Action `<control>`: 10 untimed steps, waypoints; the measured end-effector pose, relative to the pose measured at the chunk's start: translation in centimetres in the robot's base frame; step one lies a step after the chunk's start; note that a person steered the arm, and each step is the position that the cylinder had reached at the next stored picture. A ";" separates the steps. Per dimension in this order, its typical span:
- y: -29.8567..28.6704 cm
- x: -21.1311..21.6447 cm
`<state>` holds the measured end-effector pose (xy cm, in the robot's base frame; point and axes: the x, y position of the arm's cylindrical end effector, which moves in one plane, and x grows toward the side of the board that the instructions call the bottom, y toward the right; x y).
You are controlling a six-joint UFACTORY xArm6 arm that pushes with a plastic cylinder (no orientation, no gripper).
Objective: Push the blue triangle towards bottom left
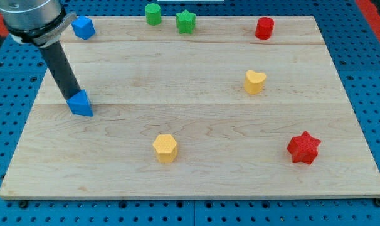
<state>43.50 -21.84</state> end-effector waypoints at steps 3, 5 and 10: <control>0.0 4.1; -2.1 2.8; 4.0 2.6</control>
